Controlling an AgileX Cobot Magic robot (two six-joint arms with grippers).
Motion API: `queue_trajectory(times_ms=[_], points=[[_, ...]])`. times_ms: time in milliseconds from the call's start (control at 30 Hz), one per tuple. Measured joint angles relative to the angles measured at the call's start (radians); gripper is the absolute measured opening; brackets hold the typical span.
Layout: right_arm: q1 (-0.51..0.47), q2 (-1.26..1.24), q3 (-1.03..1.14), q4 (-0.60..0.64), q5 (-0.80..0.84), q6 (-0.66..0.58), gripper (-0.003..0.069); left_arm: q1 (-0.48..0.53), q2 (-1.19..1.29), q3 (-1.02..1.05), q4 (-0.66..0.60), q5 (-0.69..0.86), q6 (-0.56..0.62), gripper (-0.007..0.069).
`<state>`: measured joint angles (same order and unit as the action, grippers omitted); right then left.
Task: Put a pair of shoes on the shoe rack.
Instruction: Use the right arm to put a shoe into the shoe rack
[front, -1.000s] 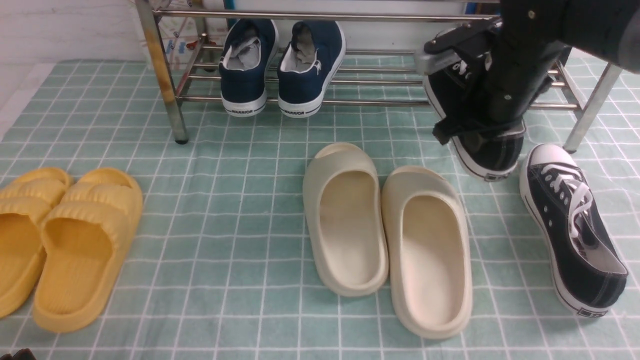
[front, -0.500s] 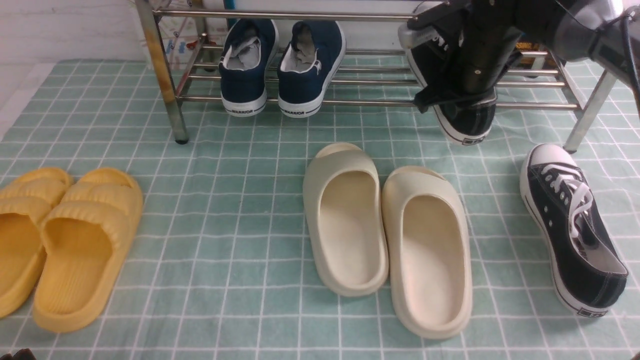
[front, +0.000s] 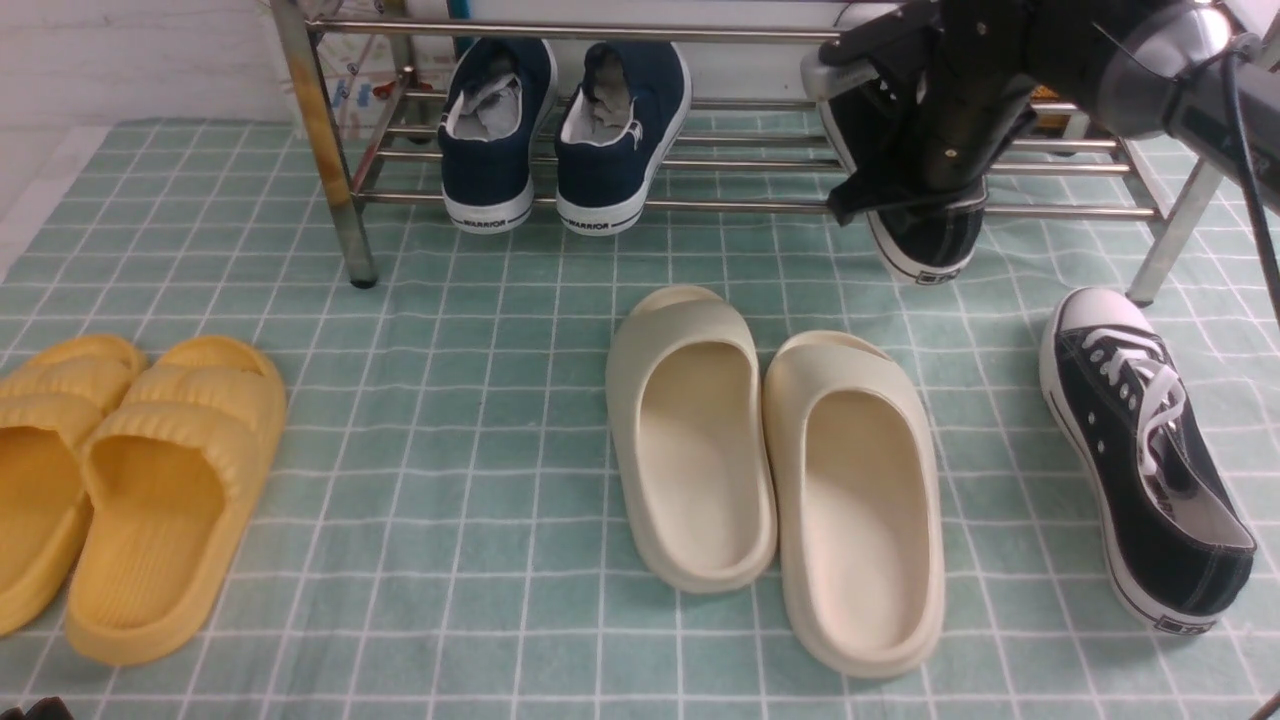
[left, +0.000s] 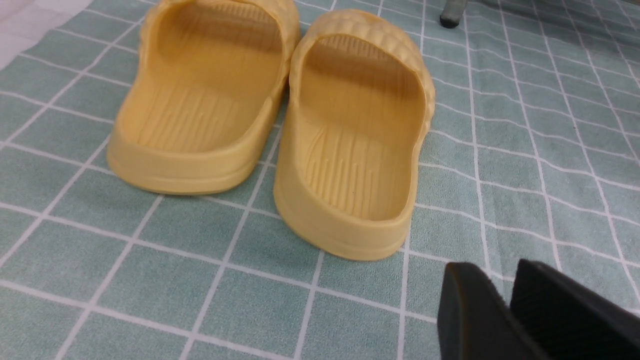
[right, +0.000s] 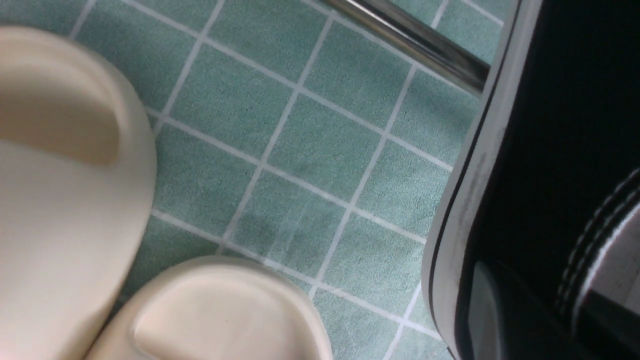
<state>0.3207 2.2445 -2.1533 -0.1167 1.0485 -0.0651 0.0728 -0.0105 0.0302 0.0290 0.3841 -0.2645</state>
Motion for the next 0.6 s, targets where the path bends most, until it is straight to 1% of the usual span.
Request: queue_trajectory(times_ms=[133,267,300,333,367,400,433,533,600], points=[[0.0,0.0,-0.006,-0.013,-0.025,0.0,0.0106,0.0,0.0,0.0,0.0,0.0,0.0,0.0153],[0.0,-0.004,-0.01,-0.018,-0.043,0.0,0.0194,0.0,0.0,0.0,0.0,0.0,0.0,0.0155],[0.0,-0.004,-0.01,-0.018,-0.043,0.0,0.0199,0.0,0.0,0.0,0.0,0.0,0.0,0.0156],[0.0,-0.009,-0.01,-0.018,-0.042,0.0,0.0244,0.0,0.0,0.0,0.0,0.0,0.0,0.0159],[0.0,-0.01,-0.01,-0.018,-0.037,0.0,0.0258,0.0,0.0,0.0,0.0,0.0,0.0,0.016],[0.0,-0.016,-0.011,-0.018,-0.025,0.001,0.029,0.0,0.0,0.0,0.0,0.0,0.0,0.0162],[0.0,-0.032,-0.02,-0.018,0.011,0.001,0.0346,0.0,0.0,0.0,0.0,0.0,0.0,0.0162],[0.0,-0.067,-0.043,-0.016,0.109,0.001,0.0405,0.0,0.0,0.0,0.0,0.0,0.0,0.0162],[0.0,-0.11,-0.053,-0.016,0.172,0.002,0.0424,0.0,0.0,0.0,0.0,0.0,0.0,0.0162]])
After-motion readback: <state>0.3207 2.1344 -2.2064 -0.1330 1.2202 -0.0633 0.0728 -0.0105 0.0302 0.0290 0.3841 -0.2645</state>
